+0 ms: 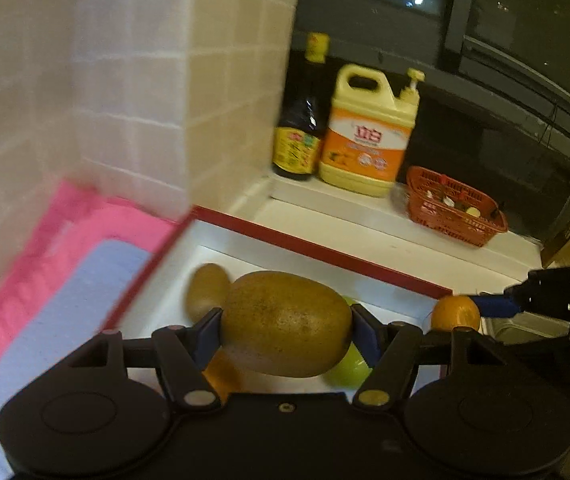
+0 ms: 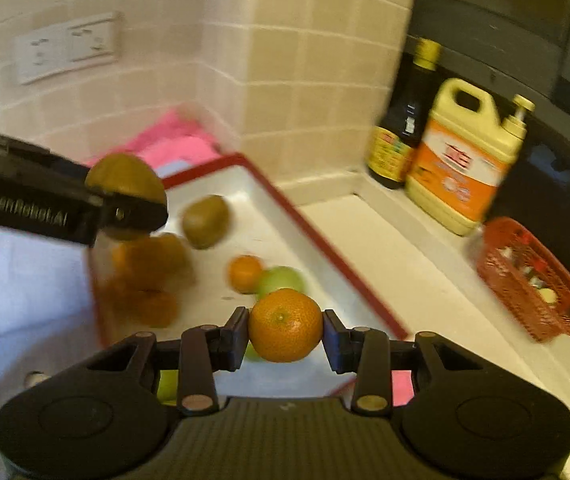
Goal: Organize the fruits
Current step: 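Carry the kiwi and tangerine into the red box and release them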
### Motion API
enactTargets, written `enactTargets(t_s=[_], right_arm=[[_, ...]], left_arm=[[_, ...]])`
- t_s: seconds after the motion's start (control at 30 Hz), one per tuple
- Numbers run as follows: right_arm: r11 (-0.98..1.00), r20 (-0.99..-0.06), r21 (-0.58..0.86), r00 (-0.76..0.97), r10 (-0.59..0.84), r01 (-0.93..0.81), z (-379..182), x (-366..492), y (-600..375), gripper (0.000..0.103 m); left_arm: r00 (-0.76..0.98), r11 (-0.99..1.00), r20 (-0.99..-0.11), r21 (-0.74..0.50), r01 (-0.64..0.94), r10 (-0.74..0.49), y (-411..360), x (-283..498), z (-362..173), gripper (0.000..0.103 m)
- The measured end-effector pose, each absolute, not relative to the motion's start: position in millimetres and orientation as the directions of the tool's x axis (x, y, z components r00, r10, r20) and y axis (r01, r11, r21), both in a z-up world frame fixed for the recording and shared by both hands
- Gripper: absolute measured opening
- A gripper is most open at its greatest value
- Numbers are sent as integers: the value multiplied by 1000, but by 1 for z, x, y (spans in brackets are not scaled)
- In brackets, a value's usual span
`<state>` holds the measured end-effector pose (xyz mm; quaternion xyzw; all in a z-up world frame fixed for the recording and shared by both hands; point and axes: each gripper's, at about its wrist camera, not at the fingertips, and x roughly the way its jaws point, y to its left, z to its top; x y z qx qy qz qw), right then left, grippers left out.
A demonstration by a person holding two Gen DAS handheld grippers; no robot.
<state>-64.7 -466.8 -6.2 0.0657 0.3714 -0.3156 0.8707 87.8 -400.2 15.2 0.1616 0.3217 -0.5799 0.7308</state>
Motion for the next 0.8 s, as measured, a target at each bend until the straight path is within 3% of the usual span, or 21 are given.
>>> enactTargets(t_s=[0.43, 0.8], right_arm=[[805, -798, -95, 439, -413, 585, -51, -33, -511, 41], [800, -818, -170, 371, -440, 575, -66, -16, -517, 41]], left_arm=[[115, 246, -754, -63, 967, -647, -434, 79, -48, 80], [97, 216, -771, -53, 975, -630, -444, 83, -64, 80]])
